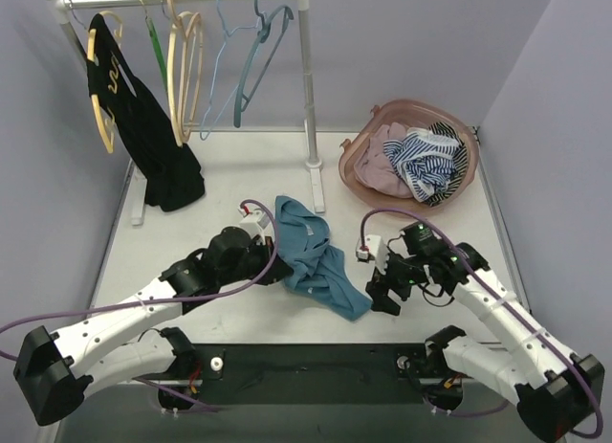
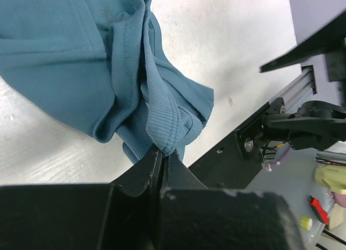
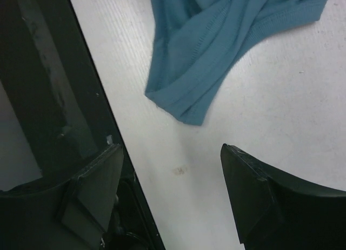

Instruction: Place the tank top on the hanger

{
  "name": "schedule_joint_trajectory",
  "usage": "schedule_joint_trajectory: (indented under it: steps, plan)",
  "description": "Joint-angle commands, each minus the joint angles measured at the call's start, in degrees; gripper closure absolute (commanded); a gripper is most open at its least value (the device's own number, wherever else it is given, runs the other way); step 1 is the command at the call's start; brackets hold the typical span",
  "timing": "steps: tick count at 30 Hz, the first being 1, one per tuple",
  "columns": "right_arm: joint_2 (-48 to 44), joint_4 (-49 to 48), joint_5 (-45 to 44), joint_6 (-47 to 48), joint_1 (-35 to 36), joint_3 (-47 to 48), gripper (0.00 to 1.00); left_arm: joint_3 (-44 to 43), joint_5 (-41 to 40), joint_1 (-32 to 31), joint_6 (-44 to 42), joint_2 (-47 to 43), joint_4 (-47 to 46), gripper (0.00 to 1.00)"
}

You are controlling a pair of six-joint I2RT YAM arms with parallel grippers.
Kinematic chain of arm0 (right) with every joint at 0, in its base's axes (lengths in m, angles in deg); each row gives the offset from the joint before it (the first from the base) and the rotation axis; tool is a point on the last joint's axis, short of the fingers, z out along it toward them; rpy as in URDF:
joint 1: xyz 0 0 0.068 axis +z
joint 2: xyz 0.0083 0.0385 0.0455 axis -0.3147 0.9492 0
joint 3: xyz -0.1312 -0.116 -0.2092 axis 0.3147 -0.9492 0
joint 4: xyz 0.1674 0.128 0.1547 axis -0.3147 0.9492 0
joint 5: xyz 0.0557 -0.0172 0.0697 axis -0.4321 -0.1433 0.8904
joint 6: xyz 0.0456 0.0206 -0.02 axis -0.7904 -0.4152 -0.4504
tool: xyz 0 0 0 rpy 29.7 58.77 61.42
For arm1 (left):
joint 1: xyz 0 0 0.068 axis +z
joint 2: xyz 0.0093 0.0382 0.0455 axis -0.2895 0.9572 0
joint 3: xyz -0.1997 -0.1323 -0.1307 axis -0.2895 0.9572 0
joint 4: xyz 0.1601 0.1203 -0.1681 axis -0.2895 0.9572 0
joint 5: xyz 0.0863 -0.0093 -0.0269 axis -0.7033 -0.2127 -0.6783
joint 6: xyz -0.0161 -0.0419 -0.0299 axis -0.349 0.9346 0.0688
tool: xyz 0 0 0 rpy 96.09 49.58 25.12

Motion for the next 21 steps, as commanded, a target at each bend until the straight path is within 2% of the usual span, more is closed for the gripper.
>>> schedule_joint_trajectory:
  steps: [1, 5, 14, 17, 19, 21]
  plan:
    - [5.7, -8.4, -11.8, -0.9, 6.7, -2.5, 0.26, 3.1, 5.0, 2.6, 4.2, -5.9, -3.3, 1.0]
    - [10.8, -13.7, -18.4, -1.6, 12.1, -3.6, 0.27, 6.5, 5.3, 3.8, 6.1, -10.1, -4.3, 1.0]
    - [21.8, -25.0, -19.4, -6.8, 21.7, 0.9, 0.3, 9.4, 8.1, 5.7, 6.5, -11.3, -7.8, 1.0]
    - [25.6, -27.9, -19.1, -15.8, 22.6, 3.3, 0.29, 11.0, 8.4, 6.1, 7.3, -11.9, -10.0, 1.0]
    - [27.1, -29.8, -20.0, -25.5, 22.6, 3.4, 0.29, 11.5, 8.3, 6.5, 7.5, -12.5, -10.6, 1.0]
    - [27.4, -31.6, -20.6, -30.1, 22.6, 2.2, 0.29, 12.4, 8.1, 7.1, 7.6, -13.4, -10.6, 1.0]
